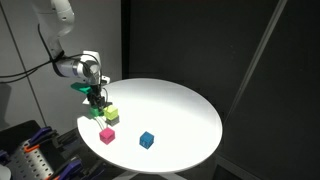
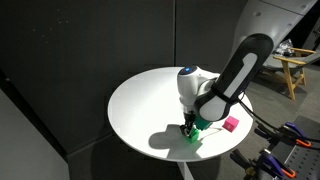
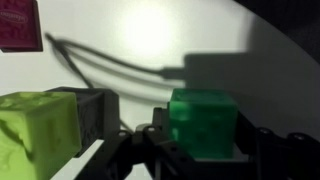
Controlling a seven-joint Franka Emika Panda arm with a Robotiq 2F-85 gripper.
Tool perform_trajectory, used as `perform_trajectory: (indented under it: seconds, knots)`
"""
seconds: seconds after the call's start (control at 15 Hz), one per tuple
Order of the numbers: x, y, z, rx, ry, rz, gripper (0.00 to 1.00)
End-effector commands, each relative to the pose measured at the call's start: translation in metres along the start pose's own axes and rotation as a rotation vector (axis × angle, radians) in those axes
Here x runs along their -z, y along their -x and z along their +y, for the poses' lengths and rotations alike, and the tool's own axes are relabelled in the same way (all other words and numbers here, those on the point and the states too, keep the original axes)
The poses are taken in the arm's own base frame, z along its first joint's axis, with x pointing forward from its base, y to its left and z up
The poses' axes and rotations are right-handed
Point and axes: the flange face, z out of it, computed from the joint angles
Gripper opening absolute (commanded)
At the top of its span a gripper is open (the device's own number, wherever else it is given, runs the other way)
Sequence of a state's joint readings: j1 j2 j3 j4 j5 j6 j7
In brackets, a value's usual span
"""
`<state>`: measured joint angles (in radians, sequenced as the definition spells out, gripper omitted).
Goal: Pick up the green block and put it on the lime green block
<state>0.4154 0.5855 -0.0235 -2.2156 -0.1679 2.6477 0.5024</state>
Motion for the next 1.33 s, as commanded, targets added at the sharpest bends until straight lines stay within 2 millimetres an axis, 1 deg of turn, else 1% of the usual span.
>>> perform_trajectory:
  seconds: [0.0,0.07,0.27,0.6,0.8,0.93,1.27]
  knots:
    - [0.004,-0.006,-0.001,0.017,0.011,0.016,0.41]
    - [0.006,-0.006,-0.001,0.013,0.014,0.011,0.32]
    - [0.011,-0.005,0.0,0.02,0.02,-0.005,0.28]
    - [0.019,-0.005,0.004,0.021,0.05,-0.04,0.28]
    - [0.027,-0.005,0.006,0.018,0.066,-0.056,0.28]
    - [0.034,-0.005,0.008,0.017,0.069,-0.063,0.28]
    - [0.055,-0.008,0.008,0.022,0.05,-0.006,0.28]
